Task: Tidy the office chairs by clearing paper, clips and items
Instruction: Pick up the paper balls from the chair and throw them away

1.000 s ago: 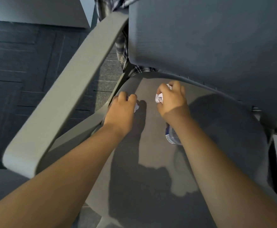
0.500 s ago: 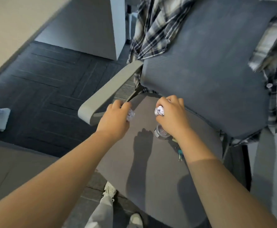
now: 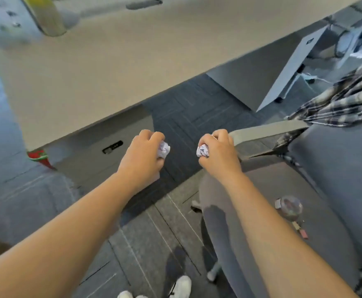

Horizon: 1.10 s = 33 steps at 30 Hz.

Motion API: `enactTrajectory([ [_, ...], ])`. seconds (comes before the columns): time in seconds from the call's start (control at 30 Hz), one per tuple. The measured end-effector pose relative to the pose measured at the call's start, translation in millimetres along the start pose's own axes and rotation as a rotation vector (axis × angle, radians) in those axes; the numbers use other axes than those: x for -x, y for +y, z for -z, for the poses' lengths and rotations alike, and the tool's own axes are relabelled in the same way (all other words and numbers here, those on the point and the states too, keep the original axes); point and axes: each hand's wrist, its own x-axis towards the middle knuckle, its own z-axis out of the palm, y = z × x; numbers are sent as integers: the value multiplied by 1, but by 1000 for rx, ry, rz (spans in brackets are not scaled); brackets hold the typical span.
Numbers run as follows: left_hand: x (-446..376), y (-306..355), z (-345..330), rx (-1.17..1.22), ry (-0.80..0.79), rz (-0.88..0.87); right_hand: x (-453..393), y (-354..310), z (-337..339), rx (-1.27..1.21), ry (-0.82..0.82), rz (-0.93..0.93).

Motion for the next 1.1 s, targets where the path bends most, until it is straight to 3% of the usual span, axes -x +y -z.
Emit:
enactTrajectory([
  [0.27,96,-134,70,38,160,368,13,-169,-67,1,-156,374],
  [0.63,219,-276,125,90,316,727,64,-344,-154,-42,-375,681],
  [0.83,214,-334,141,141,332,801,41,-405,-193,-11,-411,730],
  [1.1,127,-434,183,177,321,831,-69,-480,-251,28,-403,659],
])
